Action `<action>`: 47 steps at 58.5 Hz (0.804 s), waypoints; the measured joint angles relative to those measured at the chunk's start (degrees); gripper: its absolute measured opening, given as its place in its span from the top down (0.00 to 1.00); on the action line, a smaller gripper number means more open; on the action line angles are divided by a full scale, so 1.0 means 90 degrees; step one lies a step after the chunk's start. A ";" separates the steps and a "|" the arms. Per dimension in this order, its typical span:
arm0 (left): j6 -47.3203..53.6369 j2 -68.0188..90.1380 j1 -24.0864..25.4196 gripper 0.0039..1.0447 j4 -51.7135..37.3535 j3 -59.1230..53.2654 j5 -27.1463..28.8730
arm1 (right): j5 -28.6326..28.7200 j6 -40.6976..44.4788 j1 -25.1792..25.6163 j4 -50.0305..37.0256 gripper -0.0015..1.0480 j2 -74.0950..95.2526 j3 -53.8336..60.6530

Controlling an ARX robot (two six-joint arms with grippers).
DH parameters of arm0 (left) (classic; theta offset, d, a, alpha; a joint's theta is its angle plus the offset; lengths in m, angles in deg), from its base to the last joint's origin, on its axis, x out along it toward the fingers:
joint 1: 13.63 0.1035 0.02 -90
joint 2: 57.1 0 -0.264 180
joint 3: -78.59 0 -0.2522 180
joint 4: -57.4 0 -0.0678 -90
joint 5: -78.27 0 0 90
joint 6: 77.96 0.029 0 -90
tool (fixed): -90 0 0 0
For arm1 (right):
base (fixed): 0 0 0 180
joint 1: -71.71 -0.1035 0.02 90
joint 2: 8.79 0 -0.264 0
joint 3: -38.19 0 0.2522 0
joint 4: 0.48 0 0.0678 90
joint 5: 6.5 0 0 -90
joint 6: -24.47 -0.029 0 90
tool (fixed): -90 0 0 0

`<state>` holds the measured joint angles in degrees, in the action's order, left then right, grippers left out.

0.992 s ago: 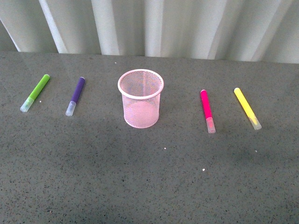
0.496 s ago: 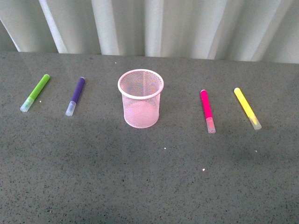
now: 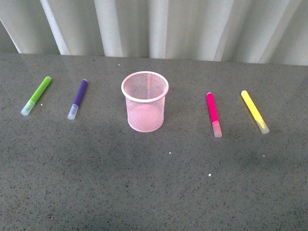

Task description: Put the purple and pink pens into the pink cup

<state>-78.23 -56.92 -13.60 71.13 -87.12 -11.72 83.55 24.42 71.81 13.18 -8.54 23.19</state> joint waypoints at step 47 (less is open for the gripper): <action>-0.0816 0.8791 -0.0597 0.06 -0.1377 0.5161 -0.0019 | -0.0002 0.0000 0.0000 0.0000 0.07 0.0000 0.0000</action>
<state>-85.58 22.20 -18.97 58.73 -40.67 -11.90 83.53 24.42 71.81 13.18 -8.54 23.19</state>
